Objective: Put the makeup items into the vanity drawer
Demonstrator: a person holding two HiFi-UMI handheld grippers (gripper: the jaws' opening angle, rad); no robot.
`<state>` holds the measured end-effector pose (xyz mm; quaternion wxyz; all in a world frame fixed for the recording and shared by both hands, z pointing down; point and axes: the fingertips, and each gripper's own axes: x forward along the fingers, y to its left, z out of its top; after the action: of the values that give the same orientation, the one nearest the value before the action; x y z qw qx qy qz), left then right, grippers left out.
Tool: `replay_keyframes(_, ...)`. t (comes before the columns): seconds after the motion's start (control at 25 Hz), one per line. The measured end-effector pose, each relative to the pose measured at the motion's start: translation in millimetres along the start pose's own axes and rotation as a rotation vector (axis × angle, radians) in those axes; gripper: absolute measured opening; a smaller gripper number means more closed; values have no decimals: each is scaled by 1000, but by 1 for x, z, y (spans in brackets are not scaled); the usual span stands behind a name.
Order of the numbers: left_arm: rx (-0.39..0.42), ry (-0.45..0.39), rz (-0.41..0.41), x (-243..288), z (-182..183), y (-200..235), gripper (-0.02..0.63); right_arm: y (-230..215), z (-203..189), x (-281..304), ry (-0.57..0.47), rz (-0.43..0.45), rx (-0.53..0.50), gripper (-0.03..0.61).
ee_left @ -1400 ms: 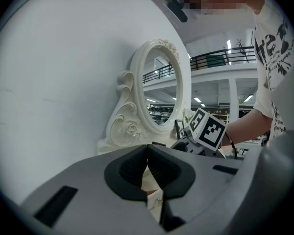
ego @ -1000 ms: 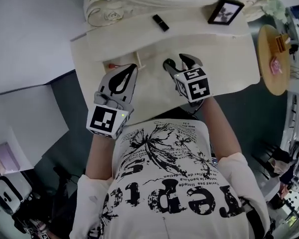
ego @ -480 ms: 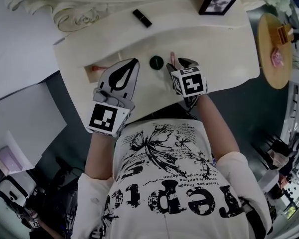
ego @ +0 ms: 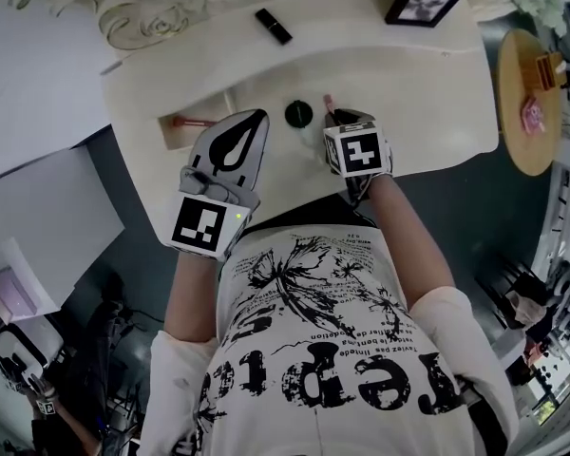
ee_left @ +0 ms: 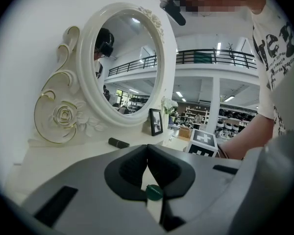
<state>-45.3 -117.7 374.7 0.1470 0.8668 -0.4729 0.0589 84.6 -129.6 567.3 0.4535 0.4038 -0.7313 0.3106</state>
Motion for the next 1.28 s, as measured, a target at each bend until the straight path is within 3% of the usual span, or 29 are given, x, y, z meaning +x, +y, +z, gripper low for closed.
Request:
replay_keyframes(0.32,17,-37,38,-16,11,-1,14,1,4,-15,-4,18,-11,64)
replay_keyframes(0.64,63,-93,93,-45,32,0,14,29,61,-52,-141,85,-186,64)
replay_keyframes(0.92,56,-134,205,-92,39,20,14,93,101,-71,-212,204,-353,64)
replay_keyframes(1.28,24,-138,409,-162,32,56,14,198,124,-72,-236,393,-591,64)
